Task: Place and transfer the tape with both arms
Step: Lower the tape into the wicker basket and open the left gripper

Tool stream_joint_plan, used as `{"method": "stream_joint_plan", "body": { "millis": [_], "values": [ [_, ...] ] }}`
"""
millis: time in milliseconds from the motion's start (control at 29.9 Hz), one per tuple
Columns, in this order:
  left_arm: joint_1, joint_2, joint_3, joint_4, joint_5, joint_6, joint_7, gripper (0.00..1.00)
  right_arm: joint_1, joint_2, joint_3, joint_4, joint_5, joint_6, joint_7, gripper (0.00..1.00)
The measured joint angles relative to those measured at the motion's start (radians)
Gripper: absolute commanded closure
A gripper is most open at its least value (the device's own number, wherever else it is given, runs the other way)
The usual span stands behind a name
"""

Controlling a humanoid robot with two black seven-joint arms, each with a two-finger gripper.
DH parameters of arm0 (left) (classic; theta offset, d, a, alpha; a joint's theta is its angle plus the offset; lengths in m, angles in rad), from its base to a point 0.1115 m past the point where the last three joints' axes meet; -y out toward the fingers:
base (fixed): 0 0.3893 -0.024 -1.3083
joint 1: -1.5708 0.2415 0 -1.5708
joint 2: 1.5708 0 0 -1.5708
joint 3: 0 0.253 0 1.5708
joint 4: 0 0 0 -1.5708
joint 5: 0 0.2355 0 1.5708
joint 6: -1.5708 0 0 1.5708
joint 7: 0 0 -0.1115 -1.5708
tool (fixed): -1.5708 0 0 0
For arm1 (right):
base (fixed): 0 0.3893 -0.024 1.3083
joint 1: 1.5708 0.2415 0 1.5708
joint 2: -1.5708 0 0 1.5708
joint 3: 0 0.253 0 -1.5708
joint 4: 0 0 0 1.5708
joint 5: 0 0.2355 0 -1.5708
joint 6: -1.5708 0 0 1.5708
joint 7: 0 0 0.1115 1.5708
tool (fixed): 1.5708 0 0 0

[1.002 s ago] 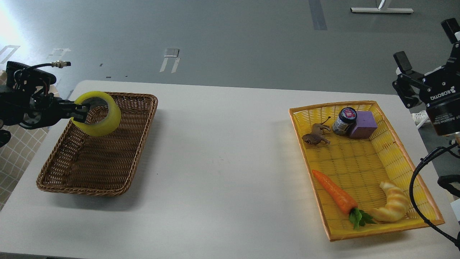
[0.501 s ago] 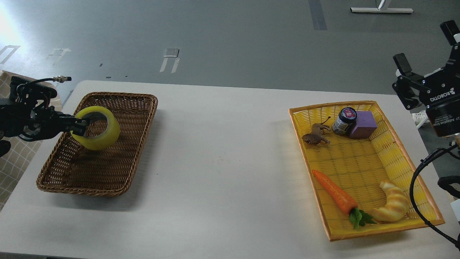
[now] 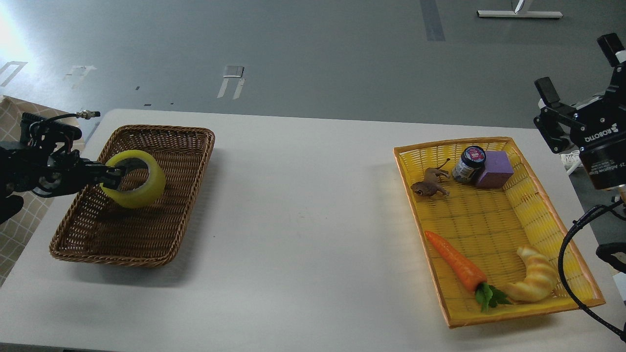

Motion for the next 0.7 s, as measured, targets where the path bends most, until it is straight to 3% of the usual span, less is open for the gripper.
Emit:
{"method": "stream_joint_plan", "body": {
  "millis": [267,535,601,702],
  "values": [
    [0.0,-0.021,0.002,0.055,-0.001,0.0,-0.012,0.43,-0.003,0.0,0.003,0.009,0.0,0.0,-0.001,0.0],
    [-0.001,-0.022,0.001,0.061,-0.004,0.0,-0.055,0.4,-0.009,0.0,0.005,0.009,0.0,0.0,-0.001,0.0],
    [-0.001,-0.023,0.0,0.061,-0.01,0.005,-0.056,0.3,-0.01,0.0,0.005,0.009,0.0,0.0,-0.001,0.0],
    [-0.001,-0.023,-0.009,0.061,-0.03,0.026,-0.056,0.27,-0.012,0.0,0.006,0.008,0.0,0.0,-0.001,0.0]
  ]
}}
